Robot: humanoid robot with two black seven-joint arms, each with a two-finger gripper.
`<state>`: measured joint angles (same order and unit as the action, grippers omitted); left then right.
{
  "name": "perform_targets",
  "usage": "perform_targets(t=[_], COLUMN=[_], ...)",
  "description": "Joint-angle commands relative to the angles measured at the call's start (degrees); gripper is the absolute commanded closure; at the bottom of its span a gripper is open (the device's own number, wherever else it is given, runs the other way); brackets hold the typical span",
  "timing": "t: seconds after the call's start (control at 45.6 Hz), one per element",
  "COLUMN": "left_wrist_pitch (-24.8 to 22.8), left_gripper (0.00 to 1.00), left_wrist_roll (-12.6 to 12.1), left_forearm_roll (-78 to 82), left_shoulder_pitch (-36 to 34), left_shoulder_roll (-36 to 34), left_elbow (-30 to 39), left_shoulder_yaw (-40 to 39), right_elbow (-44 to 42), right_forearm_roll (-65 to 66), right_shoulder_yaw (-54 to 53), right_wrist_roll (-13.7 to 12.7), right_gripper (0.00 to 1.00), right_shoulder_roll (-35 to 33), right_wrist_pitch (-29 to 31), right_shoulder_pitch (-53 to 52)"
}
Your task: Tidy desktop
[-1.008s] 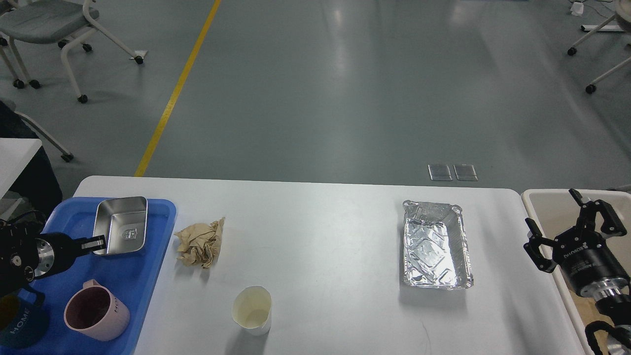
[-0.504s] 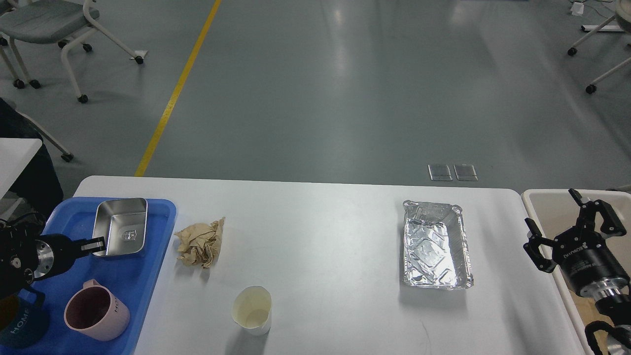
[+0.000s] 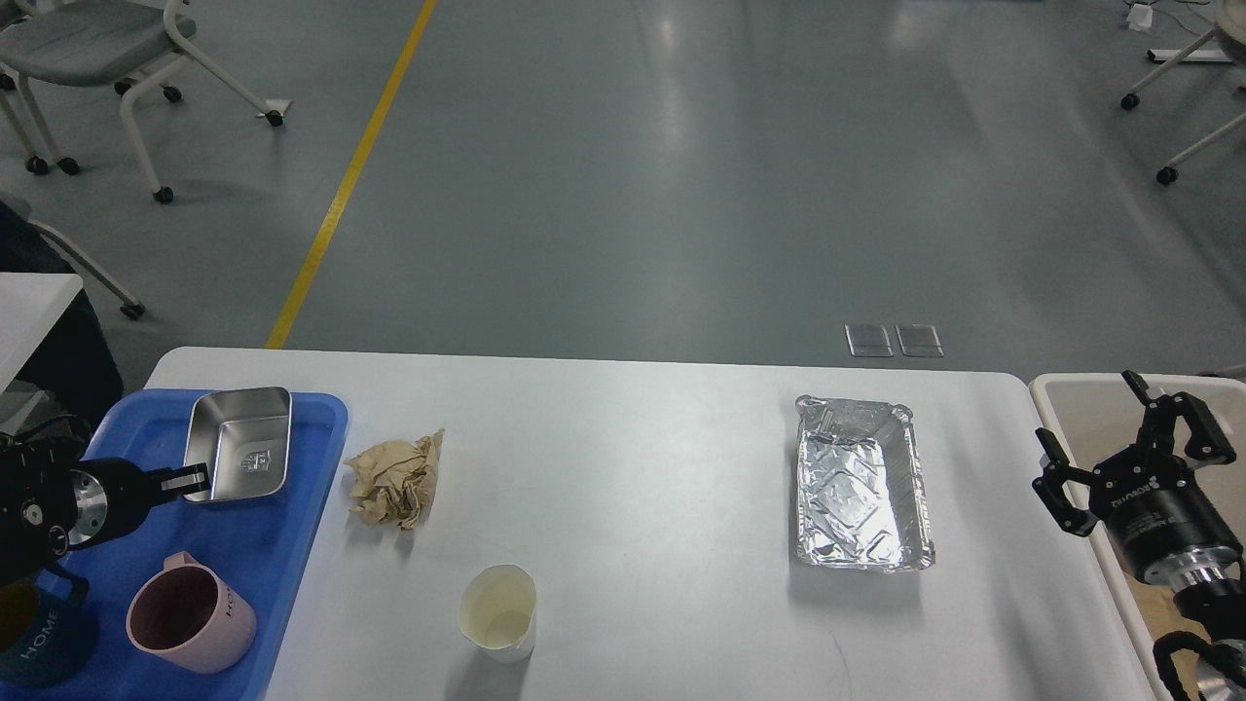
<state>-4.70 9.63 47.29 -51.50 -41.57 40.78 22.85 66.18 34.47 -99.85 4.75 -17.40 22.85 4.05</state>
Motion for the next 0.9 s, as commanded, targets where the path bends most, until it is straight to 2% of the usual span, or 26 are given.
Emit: perform_targets(t=[0.0,0.394,0.482,0.57,0.701,0.811,0.876], left_wrist_pitch=[0.0,-0.3,-1.3,-4.5,-10.5,-10.9,-10.3], left_gripper=[0.04,0.03,0.03,0.03,0.03,0.03,0.03], left_wrist_roll=[0.0,0.1,0.2,0.3,0.1,0.2,0.2], left_forearm_roll=[0.0,-0.3,-0.8,-5.2,-16.1,-22.4,-27.2], left_shoulder_pitch=[0.0,-0.9,-2.5,-3.2,-2.3,-1.5,-0.3], left_shoulder_roll=[0.0,-0.9,-3.1,-5.7,-9.1,-11.0,-12.3], left_elbow=[0.0,0.0,0.3,0.6,1.1,2.4,5.4], left_shoulder_yaw=[-0.1,-0.6,-3.1,-10.1,-25.9,-33.8,-37.2], right_elbow=[0.0,0.0,0.0,0.0,0.1,0.1,0.1], right_forearm_roll=[0.0,0.0,0.0,0.0,-0.1,0.0,0.0], right_shoulder_yaw=[0.0,0.0,0.0,0.0,0.0,0.0,0.0], right_wrist_roll=[0.0,0.0,0.0,0.0,0.0,0.0,-0.1], right_gripper=[0.00,0.00,0.00,0.00,0.00,0.00,0.00], right_shoulder_roll=[0.0,0.1,0.1,0.2,-0.1,-0.4,-0.4], right_wrist_pitch=[0.0,0.0,0.0,0.0,0.0,0.0,-0.1], right_shoulder_pitch=[0.0,0.1,0.0,0.0,0.1,0.3,0.3])
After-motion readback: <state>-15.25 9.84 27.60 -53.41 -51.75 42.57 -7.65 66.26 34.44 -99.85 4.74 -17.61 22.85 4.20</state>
